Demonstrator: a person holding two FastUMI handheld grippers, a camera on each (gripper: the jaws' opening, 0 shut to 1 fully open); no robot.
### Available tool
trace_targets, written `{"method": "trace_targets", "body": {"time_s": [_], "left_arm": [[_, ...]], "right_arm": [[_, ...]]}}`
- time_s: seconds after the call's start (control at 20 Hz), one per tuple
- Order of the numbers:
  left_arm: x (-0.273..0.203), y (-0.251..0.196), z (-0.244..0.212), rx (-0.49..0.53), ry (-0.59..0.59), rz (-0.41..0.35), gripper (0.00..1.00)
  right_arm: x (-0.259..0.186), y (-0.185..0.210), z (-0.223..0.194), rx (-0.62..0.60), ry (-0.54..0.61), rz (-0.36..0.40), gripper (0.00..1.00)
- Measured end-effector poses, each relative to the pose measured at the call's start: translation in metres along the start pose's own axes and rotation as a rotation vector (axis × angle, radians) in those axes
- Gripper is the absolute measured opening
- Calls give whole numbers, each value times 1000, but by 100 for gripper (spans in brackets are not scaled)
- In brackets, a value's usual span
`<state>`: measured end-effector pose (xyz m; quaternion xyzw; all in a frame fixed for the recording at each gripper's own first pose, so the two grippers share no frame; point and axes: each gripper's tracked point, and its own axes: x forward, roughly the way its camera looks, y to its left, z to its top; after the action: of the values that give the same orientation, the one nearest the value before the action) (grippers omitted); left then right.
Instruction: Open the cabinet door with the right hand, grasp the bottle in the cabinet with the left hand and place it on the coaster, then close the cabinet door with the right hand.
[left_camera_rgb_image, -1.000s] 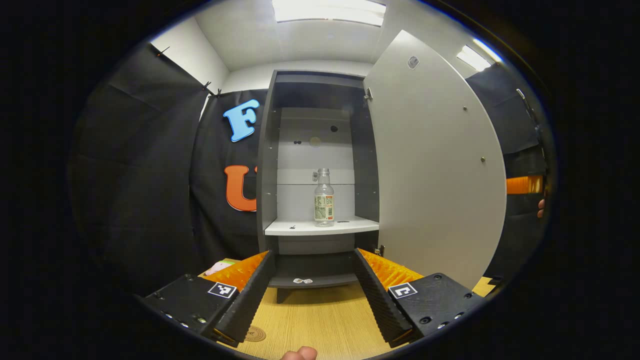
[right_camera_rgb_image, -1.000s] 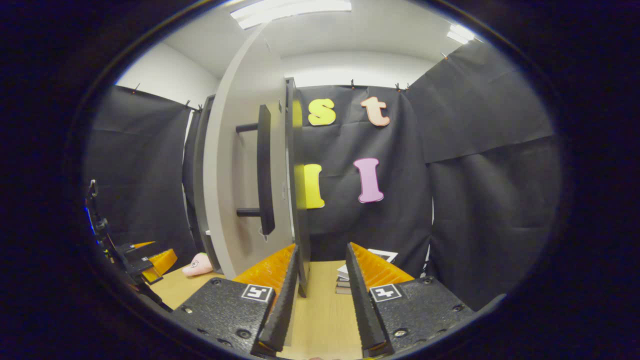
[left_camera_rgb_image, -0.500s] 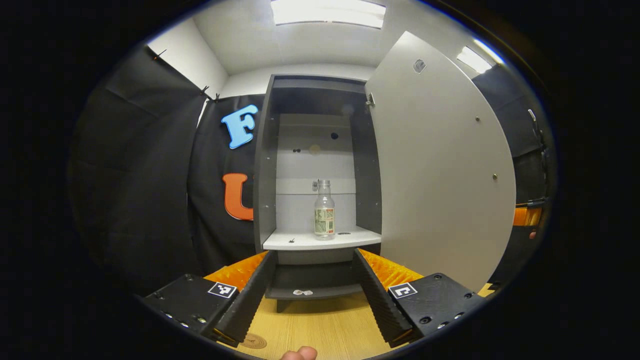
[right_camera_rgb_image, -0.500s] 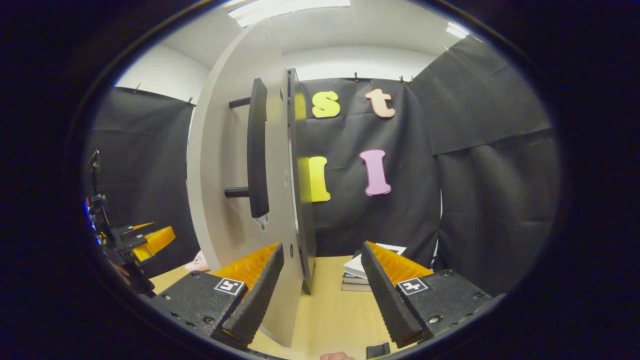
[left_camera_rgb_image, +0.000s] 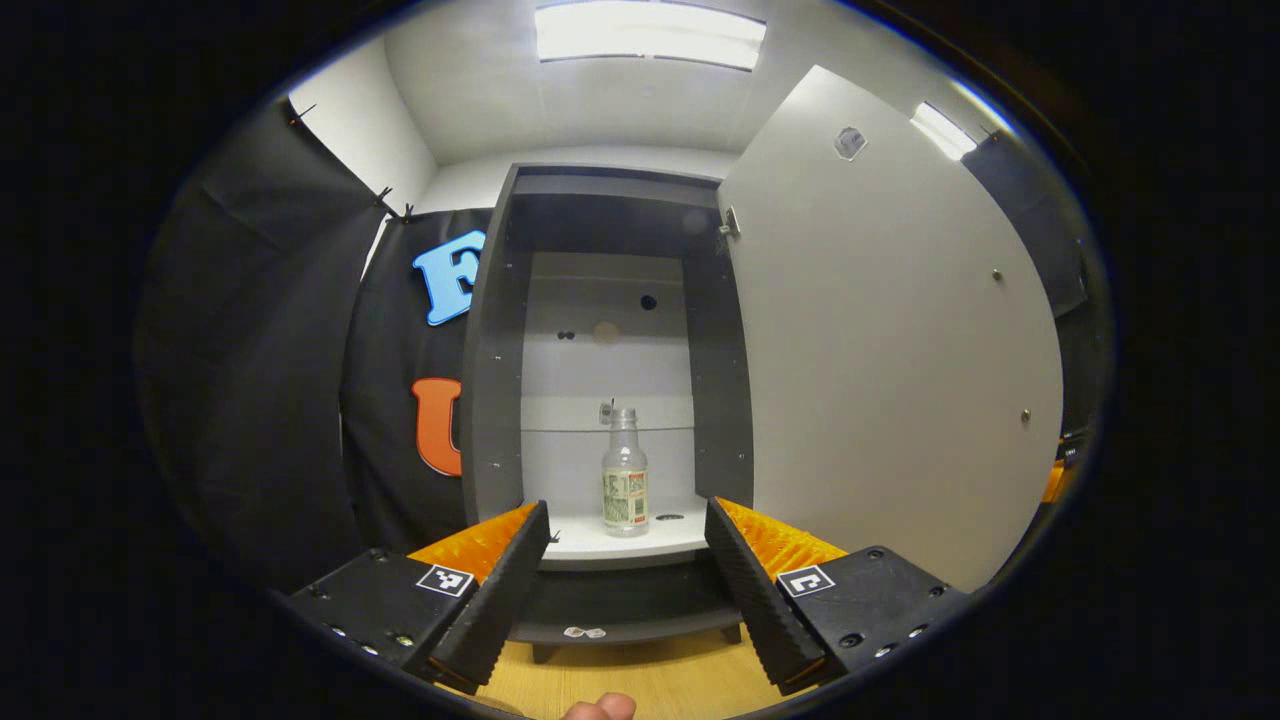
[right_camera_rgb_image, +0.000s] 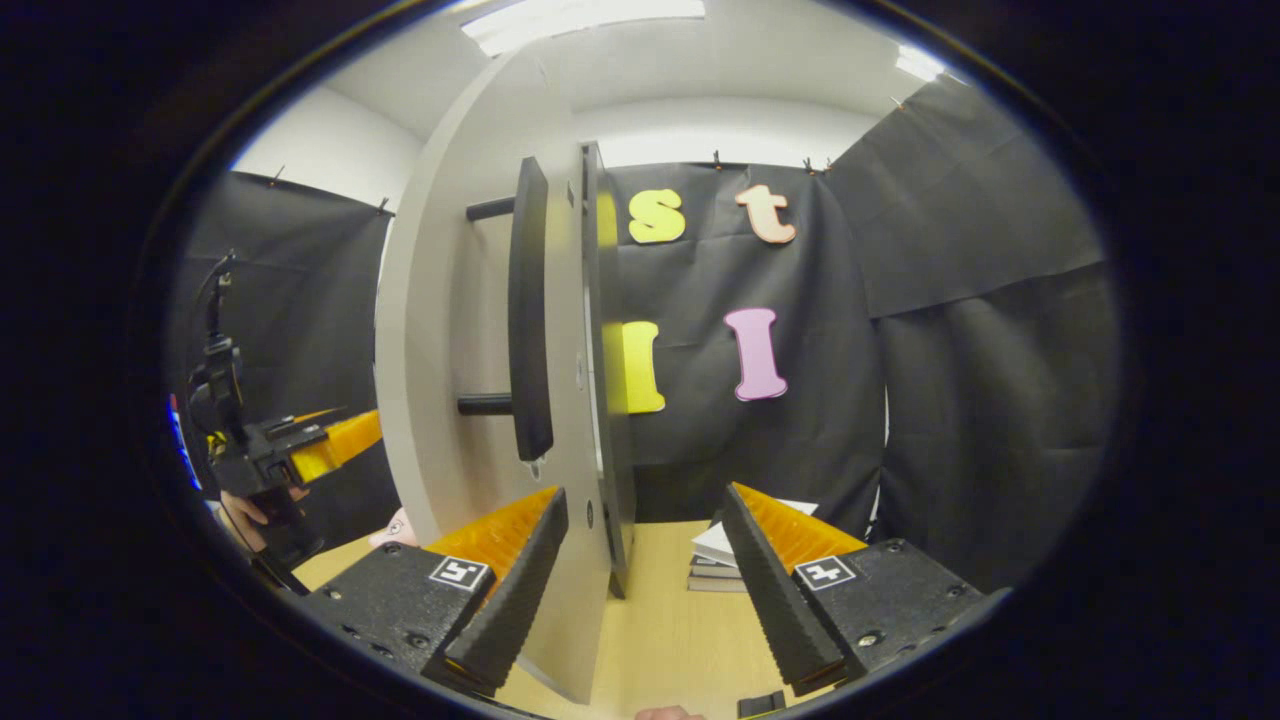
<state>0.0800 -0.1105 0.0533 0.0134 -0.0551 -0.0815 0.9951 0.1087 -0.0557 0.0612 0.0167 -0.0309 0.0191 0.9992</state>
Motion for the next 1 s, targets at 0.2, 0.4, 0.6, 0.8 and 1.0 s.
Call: {"method": "trace_targets", "body": {"time_s": [0.2, 0.4, 0.6, 0.8, 1.0], "left_arm": [[43, -6, 15, 1, -34, -40, 94], [81, -15, 25, -1, -58, -61, 94], [120, -21, 33, 0, -73, -80, 94], [156, -19, 26, 24, -55, -72, 95], [199, -5, 9, 33, -17, -47, 96]], "right_arm": [[1, 0, 0, 9, 5, -3, 95], [1, -1, 0, 1, 11, -14, 96], [2, -2, -2, 8, 17, -26, 96], [2, -3, -4, 26, 24, -38, 96], [4, -5, -10, 19, 43, -52, 96]]}}
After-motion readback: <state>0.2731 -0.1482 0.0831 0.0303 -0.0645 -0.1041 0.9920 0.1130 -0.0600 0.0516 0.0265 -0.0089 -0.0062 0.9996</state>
